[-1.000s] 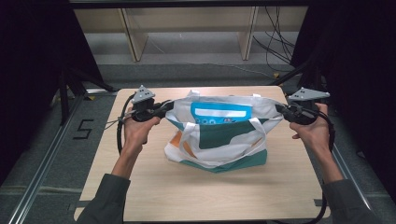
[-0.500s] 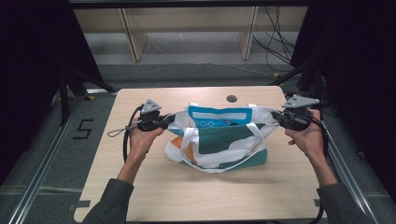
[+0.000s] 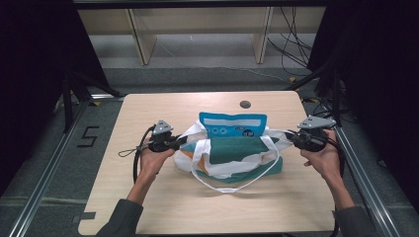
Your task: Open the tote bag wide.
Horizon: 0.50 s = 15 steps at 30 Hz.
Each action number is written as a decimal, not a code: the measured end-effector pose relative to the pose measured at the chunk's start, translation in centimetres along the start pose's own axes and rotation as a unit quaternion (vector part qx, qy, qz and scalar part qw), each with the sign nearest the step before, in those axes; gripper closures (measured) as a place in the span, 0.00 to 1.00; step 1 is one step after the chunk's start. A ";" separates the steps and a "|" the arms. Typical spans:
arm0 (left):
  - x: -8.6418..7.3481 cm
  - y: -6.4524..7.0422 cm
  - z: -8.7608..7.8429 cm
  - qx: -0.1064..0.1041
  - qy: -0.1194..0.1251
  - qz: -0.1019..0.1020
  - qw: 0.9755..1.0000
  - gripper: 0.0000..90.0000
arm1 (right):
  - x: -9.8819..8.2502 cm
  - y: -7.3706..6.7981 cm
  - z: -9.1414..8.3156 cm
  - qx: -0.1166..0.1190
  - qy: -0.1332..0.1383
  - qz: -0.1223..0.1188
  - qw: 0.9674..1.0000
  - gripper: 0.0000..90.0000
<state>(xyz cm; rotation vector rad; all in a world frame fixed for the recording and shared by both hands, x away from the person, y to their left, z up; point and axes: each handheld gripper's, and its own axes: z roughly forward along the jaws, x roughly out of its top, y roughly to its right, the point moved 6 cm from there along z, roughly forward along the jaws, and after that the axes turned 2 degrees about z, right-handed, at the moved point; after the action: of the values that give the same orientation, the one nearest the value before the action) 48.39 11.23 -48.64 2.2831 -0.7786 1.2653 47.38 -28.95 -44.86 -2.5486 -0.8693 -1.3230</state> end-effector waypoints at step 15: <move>-3.5 0.8 1.5 -0.016 -0.038 0.019 0.999 0.94 | -3.9 -2.0 1.2 0.027 -0.023 0.011 0.999 0.96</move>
<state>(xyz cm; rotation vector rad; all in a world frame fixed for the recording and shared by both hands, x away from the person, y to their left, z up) 47.28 10.65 -52.29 2.3115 -0.8658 1.1801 45.43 -28.49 -48.91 -2.5480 -0.8712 -1.2234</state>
